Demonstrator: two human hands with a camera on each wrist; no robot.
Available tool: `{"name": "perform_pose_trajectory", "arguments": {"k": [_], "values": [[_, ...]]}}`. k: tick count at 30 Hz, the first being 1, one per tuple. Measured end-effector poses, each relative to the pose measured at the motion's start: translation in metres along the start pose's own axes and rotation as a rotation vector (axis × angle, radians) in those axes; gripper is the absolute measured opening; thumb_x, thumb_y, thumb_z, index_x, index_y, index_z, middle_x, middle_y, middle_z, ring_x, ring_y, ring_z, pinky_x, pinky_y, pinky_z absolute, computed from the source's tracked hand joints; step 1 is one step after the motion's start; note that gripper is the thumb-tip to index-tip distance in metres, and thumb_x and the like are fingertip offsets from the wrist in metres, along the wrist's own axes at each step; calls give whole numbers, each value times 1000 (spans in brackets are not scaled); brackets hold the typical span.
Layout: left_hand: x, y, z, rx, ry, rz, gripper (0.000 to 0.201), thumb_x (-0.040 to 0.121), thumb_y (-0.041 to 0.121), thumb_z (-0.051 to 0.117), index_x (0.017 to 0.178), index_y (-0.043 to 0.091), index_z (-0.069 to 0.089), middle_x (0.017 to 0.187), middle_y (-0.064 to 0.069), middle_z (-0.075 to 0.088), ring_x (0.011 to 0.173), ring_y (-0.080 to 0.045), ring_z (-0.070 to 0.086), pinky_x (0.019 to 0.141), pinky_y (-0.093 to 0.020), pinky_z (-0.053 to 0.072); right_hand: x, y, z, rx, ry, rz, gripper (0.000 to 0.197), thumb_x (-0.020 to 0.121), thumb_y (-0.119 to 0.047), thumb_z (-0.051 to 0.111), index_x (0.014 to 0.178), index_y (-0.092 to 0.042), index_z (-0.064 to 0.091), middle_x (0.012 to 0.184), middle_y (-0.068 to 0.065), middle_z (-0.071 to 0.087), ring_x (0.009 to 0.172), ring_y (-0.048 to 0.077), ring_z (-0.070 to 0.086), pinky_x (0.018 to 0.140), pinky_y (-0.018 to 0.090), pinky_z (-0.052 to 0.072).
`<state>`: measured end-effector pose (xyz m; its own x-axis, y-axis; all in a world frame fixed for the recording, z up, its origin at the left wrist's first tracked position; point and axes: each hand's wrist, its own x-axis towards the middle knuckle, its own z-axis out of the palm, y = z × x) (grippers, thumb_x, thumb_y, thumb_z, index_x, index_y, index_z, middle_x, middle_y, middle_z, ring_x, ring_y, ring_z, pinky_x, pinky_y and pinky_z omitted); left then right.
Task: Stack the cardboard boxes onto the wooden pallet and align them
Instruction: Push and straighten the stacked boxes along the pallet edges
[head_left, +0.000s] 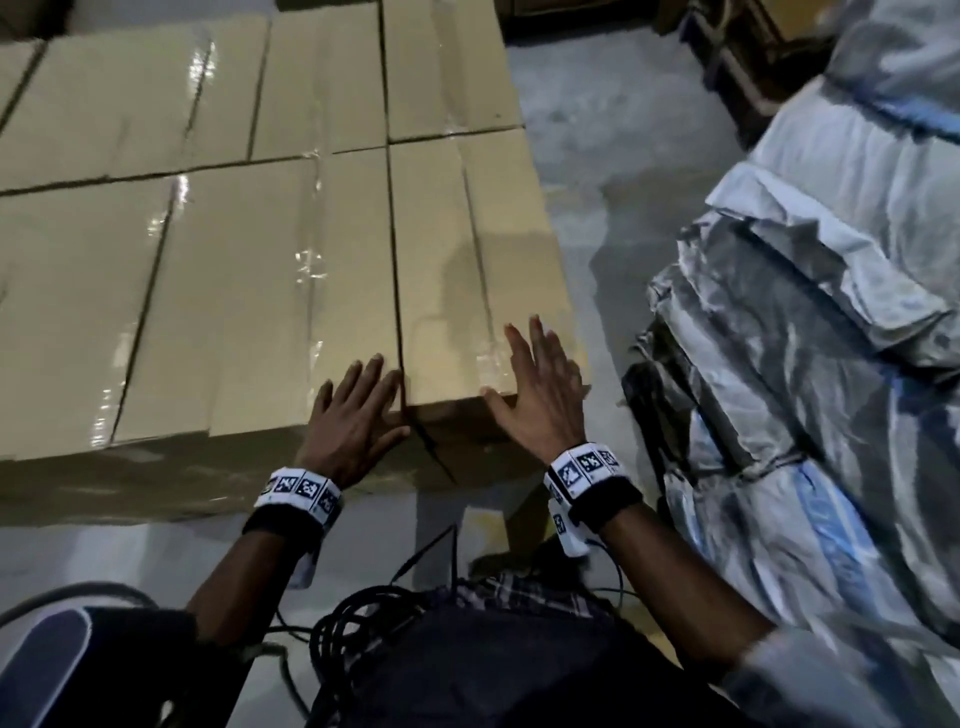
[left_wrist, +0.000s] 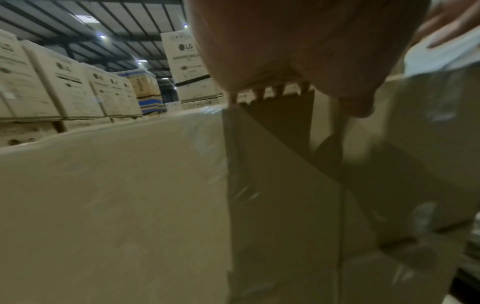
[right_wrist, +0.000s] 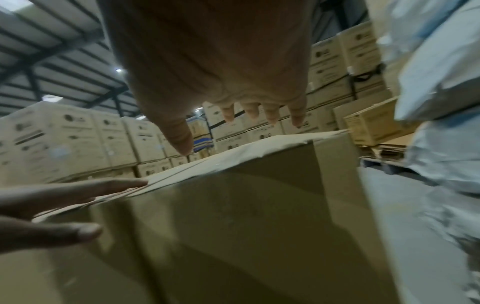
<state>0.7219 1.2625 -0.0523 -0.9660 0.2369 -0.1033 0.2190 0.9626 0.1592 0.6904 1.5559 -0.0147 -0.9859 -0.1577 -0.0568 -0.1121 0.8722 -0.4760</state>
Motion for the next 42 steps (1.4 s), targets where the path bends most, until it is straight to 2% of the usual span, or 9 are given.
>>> {"name": "perform_pose_trajectory", "arguments": {"k": [3,10,20,26,28,30,32,36,42], "values": [[-25,-39,7,45,36,17,73,100,68,24,165,40,5,174,5,-2,159,-24,4,125,-58,17,-4,-46,25,-44,-87,-45,84,97,-58,54,165,-33,11,174,0,-6,159,29,2,124,57,12],[-73,-103,5,40,123,-62,63,106,53,21,165,34,16,173,-3,13,157,-32,20,122,-60,19,-4,-136,94,-213,-168,-89,71,103,-68,26,164,-37,10,174,-3,-3,160,26,0,126,57,2],[-80,-173,4,21,107,7,67,109,40,38,166,34,3,174,-5,-4,160,-34,1,123,-63,1,-2,-135,121,-404,-146,-32,71,104,-67,17,163,-38,-11,169,2,-23,158,25,-15,125,56,-8],[-79,-180,9,50,112,53,76,108,27,46,163,31,-7,172,-9,-11,158,-39,-2,125,-58,-1,-2,-136,123,-459,-123,-25,73,103,-66,13,165,-33,-4,172,4,-13,159,27,-6,126,60,4],[-76,-187,5,69,86,92,72,109,31,44,164,34,-4,173,-9,-5,158,-38,6,126,-57,14,-2,-136,123,-474,-90,-39,72,103,-66,14,165,-33,1,173,5,-7,159,28,1,125,62,9],[-72,-201,-4,54,92,153,69,107,40,48,164,34,10,173,-8,12,154,-37,25,117,-52,34,-2,-135,124,-467,-88,-44,74,100,-67,16,165,-32,4,173,5,-3,159,29,4,125,62,11],[-69,-224,-12,78,115,206,72,101,53,51,163,27,25,169,-11,25,147,-36,39,108,-50,43,-2,-132,125,-461,-70,-51,75,100,-66,20,165,-31,8,173,6,0,158,29,7,124,62,12],[-74,-271,-22,95,110,208,83,100,70,40,165,23,21,172,-6,18,156,-32,24,121,-52,33,-3,-131,129,-398,-1,-76,76,100,-63,27,164,-23,19,173,8,6,157,29,14,122,57,17],[-76,-270,-19,92,135,176,88,97,80,30,166,28,15,174,0,9,159,-28,13,124,-51,23,4,-119,115,-406,-4,-92,85,97,-68,30,163,-14,26,169,7,25,152,28,31,114,50,32]]}}
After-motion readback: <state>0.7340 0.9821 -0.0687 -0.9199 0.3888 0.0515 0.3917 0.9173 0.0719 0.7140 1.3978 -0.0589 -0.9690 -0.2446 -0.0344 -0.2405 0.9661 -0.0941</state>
